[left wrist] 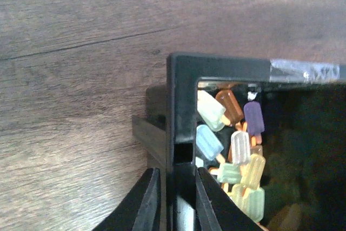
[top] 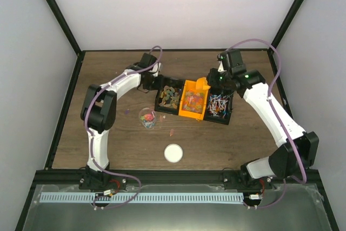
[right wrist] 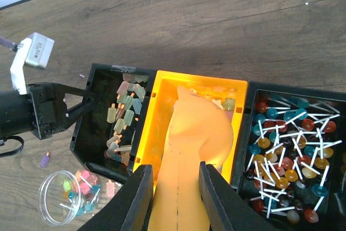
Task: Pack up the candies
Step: Scoop the fake candies from the storage box.
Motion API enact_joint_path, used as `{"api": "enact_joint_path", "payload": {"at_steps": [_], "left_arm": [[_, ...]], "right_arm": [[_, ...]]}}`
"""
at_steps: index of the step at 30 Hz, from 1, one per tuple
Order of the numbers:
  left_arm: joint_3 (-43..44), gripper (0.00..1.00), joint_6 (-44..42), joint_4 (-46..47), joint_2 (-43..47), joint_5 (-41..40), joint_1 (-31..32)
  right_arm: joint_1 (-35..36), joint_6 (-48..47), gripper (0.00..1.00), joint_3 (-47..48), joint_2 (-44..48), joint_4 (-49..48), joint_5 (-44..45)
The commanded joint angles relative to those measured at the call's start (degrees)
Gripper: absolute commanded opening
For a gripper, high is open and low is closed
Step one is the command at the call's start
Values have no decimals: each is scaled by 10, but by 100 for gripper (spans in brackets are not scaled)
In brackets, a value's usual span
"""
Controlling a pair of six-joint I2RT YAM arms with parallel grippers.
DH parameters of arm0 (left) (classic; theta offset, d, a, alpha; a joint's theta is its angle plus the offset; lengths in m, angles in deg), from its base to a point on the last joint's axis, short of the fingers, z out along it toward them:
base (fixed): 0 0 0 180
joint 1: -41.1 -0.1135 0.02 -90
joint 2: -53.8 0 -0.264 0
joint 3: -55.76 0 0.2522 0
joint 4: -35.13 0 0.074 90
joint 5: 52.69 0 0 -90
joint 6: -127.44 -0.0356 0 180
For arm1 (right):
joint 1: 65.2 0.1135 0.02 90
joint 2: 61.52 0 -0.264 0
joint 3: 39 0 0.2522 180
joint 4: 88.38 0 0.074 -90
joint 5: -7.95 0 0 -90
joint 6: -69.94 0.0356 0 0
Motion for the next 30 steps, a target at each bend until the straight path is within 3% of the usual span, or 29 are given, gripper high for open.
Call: {"api": "enact_joint_path", "payload": {"at_steps": [1, 6, 22, 30], "left_arm": [[24, 16, 33, 19, -10, 0, 0], [49, 4, 37, 14, -29, -12, 0], [66, 4, 84, 37, -50, -20, -1], [62, 4, 101, 49, -45, -8, -1]], "right_arm": [[9, -5, 1, 30, -25, -5, 0], [32, -9, 1, 74, -61, 12, 28], [108, -51, 1, 197, -194, 142, 251], [132, -108, 1, 212, -266, 144, 354]]}}
